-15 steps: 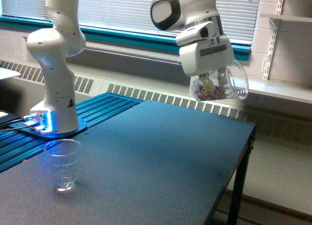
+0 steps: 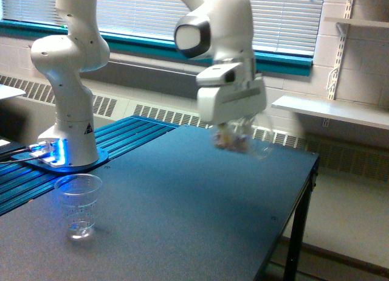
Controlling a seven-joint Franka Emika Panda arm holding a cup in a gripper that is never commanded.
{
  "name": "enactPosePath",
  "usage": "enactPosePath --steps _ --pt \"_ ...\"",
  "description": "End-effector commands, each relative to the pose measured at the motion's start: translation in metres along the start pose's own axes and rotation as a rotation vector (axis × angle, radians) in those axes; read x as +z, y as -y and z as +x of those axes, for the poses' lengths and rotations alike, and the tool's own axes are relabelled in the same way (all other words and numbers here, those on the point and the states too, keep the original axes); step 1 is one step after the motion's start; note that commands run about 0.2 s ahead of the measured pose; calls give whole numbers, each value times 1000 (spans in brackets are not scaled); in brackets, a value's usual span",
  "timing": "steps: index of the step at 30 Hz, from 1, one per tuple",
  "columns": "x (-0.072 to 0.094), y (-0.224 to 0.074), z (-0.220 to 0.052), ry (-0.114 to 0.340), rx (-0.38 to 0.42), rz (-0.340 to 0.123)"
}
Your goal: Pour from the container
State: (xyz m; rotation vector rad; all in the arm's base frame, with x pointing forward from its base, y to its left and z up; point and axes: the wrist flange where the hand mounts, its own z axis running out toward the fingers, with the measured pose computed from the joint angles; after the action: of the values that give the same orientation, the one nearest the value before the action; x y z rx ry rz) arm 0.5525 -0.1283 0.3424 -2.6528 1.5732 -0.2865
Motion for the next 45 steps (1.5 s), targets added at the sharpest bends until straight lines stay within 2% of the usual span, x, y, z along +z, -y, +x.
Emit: enactPosePath --steps 1,7,10,16,25,36,45 --pt "-13 -42 27 -23 158 -34" --pt "-16 -81 27 -32 205 -91" --pt "-15 -103 26 -26 253 -103" --pt "-17 -129 17 -37 283 -137" --pt "-35 -156 2 -78 297 -180" --pt "-65 -193 -27 -116 359 -196" --pt "-63 -231 -42 -86 484 -248"
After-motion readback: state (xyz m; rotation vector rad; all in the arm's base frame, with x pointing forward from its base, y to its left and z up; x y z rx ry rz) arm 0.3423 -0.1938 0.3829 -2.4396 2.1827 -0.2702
